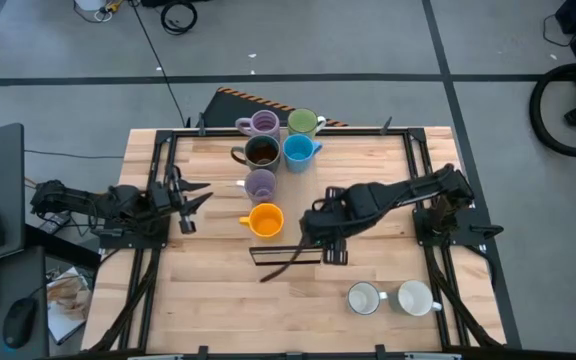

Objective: Place coffee mugs
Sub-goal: Put the white patterned mug on the shelf

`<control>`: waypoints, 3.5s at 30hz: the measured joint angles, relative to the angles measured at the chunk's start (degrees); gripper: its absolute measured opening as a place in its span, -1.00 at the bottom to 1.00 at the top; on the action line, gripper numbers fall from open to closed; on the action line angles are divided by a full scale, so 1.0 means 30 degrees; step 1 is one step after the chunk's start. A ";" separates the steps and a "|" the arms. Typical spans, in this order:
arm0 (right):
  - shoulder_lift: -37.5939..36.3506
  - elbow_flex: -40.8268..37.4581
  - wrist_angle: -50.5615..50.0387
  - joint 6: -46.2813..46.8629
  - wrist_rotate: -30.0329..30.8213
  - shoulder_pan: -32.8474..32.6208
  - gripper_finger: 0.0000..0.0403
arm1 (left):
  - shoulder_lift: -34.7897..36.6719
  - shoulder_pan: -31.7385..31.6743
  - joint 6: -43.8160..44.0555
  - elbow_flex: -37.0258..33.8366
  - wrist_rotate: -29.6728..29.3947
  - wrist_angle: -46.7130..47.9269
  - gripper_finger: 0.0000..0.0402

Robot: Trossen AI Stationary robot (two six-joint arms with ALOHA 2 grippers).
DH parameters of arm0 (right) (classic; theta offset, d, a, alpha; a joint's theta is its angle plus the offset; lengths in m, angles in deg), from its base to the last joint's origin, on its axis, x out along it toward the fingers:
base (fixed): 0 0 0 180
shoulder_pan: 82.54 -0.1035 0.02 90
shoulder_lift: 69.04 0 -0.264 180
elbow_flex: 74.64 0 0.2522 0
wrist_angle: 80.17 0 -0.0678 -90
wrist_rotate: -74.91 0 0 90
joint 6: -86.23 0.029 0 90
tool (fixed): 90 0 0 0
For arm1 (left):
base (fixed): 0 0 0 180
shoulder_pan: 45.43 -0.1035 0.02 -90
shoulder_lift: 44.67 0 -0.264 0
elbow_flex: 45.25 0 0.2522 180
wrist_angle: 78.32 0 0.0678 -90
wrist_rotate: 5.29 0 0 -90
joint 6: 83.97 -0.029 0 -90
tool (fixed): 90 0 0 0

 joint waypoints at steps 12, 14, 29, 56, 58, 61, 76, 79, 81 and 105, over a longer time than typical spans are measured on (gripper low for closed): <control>0.0000 -0.1324 0.0842 0.1868 -0.3866 -0.0664 0.05 | 0.0007 -0.0007 -0.2440 0.0000 -0.0131 -0.2984 -0.43; -0.0007 -0.1324 0.0425 0.2518 -0.3698 -0.1014 0.03 | 0.0004 -0.0007 -0.2908 0.0000 -0.0149 -0.3157 -0.43; 0.0081 -0.4207 0.4705 0.8687 -0.7123 -0.3772 0.01 | 0.0003 -0.0021 -0.3956 0.0000 -0.0146 -0.3723 -0.43; 0.0087 -1.0010 0.8726 1.4012 -0.7307 -0.7228 0.00 | 0.0007 -0.0021 -0.3933 0.0000 -0.0146 -0.3749 -0.43; 0.0087 -1.0272 0.8780 1.3989 -0.7123 -0.7335 0.00 | 0.0004 -0.0021 -0.3934 0.0000 -0.0146 -0.3749 -0.43; 0.0087 -1.0520 0.8757 1.3981 -0.6755 -0.7426 -0.02 | 0.0007 -0.0021 -0.3934 0.0000 -0.0146 -0.3756 -0.43; 0.0087 -1.0795 0.8278 1.3626 -0.6119 -0.7376 -0.54 | 0.0007 -0.0021 -0.3934 0.0000 -0.0146 -0.3756 -0.43; 0.0087 -1.0795 0.7425 1.3469 -0.5916 -0.7220 -0.65 | 0.0007 -0.0021 -0.3934 0.0000 -0.0153 -0.3756 -0.43; 0.0087 -1.0795 0.6862 1.3261 -0.5949 -0.7080 -0.72 | 0.0006 -0.0020 -0.3934 0.0000 -0.0146 -0.3756 -0.43; -0.4119 -1.0234 -0.0451 1.0334 -0.2561 -0.4067 -0.81 | 0.0007 -0.0021 -0.2171 0.0000 -0.0150 -0.3386 -0.43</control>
